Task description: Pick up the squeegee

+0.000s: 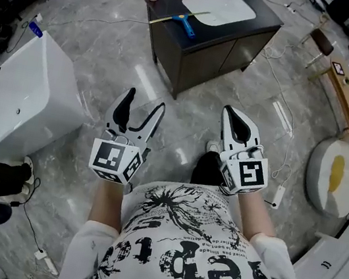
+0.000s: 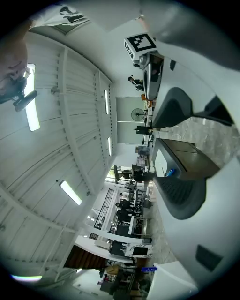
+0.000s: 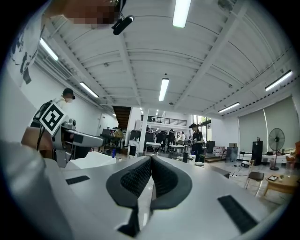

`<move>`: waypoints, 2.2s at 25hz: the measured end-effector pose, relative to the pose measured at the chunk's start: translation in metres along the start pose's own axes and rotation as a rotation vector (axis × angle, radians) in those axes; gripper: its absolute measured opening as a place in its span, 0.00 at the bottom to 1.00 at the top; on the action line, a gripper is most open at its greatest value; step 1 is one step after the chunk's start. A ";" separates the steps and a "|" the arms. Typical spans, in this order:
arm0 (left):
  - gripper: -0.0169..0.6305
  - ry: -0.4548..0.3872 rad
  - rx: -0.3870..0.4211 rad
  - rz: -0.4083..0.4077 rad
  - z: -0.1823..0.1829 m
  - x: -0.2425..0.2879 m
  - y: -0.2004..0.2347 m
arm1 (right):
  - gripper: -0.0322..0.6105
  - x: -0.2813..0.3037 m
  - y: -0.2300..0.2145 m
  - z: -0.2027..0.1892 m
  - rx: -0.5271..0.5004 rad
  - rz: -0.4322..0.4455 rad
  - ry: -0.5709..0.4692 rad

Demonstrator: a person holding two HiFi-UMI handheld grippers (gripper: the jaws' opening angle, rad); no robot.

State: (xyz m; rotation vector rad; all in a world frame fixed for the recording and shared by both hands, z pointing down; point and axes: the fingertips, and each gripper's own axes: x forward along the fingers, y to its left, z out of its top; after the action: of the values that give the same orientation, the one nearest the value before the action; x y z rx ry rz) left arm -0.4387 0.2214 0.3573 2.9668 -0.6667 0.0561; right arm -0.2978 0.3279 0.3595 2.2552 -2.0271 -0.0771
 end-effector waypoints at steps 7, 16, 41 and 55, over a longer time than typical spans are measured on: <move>0.52 0.017 -0.008 0.120 -0.006 0.119 0.008 | 0.07 0.089 -0.099 -0.019 -0.019 0.128 -0.019; 0.52 0.025 -0.071 0.317 0.007 0.326 0.006 | 0.07 0.234 -0.276 -0.021 -0.025 0.340 -0.020; 0.51 0.368 -0.288 0.560 -0.128 0.585 0.174 | 0.07 0.511 -0.402 -0.132 -0.033 0.523 0.166; 0.51 0.654 -0.405 0.647 -0.241 0.651 0.291 | 0.07 0.671 -0.397 -0.186 0.000 0.582 0.281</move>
State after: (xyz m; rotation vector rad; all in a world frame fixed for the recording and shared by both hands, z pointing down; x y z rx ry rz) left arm 0.0214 -0.2914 0.6603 2.0490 -1.2820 0.7831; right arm 0.1873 -0.2895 0.5217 1.4831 -2.4056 0.2703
